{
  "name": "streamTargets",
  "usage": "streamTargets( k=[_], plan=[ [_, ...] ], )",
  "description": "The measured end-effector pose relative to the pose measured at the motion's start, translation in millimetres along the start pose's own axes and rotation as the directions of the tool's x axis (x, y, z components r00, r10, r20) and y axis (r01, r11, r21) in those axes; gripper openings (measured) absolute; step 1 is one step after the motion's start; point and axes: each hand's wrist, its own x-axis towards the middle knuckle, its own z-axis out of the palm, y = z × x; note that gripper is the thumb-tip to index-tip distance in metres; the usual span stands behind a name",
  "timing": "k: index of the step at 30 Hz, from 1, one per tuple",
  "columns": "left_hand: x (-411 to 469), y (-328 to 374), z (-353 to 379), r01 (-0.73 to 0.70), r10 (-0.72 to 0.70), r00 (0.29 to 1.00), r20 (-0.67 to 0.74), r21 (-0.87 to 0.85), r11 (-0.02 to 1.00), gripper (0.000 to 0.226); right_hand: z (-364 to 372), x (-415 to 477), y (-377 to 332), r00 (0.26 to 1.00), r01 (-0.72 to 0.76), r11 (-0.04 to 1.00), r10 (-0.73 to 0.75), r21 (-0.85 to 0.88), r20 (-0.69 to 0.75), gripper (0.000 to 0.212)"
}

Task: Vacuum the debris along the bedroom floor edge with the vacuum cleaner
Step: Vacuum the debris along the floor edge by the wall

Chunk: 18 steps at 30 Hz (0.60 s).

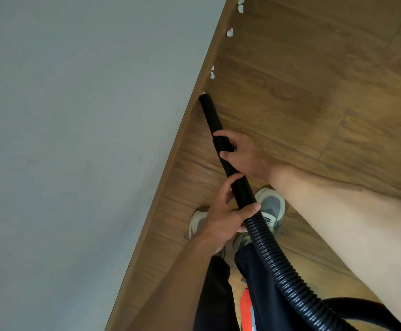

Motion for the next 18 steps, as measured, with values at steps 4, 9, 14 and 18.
streamTargets(
  k=[4,9,14,18],
  plan=[
    [8.1,1.9,8.0,-0.005,0.005,1.000,-0.006,-0.005,1.000,0.068,-6.2,7.3,2.8,1.000,-0.013,1.000,0.013,-0.007,0.011,0.051],
    [14.3,-0.9,8.3,-0.001,0.001,1.000,-0.002,-0.002,1.000,0.069,-7.2,11.0,5.0,0.999,-0.038,0.998,0.038,-0.048,0.006,0.051],
    [13.6,3.0,10.5,-0.001,0.001,1.000,0.004,-0.010,1.000,0.069,-8.8,12.0,0.0,0.998,-0.059,0.996,0.060,-0.070,0.010,0.054],
    [12.0,6.5,13.7,-0.003,0.003,1.000,0.011,0.004,1.000,0.070,-14.0,10.6,-2.9,0.996,-0.087,0.994,0.088,-0.074,0.013,0.056]
  ],
)
